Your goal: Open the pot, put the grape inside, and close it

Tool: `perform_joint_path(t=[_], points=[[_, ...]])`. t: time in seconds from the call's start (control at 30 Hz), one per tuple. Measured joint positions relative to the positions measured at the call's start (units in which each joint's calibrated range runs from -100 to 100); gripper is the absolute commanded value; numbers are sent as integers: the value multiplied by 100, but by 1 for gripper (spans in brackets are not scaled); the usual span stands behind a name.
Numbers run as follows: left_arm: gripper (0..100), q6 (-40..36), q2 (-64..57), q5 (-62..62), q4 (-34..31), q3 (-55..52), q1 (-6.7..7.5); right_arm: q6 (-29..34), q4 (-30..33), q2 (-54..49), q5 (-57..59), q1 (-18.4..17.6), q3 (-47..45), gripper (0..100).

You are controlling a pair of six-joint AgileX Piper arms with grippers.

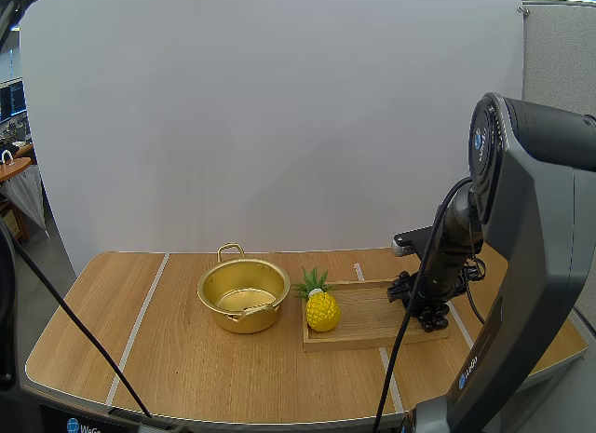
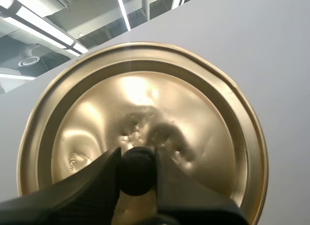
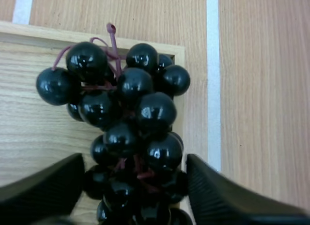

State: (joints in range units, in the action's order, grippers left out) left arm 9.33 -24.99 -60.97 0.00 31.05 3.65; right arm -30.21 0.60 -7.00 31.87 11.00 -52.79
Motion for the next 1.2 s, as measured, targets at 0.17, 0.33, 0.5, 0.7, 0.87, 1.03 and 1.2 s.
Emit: perform_joint_path(t=[0.17,0.33,0.5,0.7,0.87,1.03,1.2], points=[[0,0,0,0,0,0,0,0,-60,0,0,0,0,0],[0,0,0,0,0,0,0,0,-106,0,-37,0,0,0],[0,0,0,0,0,0,0,0,-106,-58,-37,0,0,0],[0,0,0,0,0,0,0,0,-144,-586,34,0,0,0],[0,0,0,0,0,0,0,0,-192,-1406,34,0,0,0],[0,0,0,0,0,0,0,0,-278,-2251,217,-109,0,0],[0,0,0,0,0,0,0,-4,-278,-2860,771,-481,56,0]])
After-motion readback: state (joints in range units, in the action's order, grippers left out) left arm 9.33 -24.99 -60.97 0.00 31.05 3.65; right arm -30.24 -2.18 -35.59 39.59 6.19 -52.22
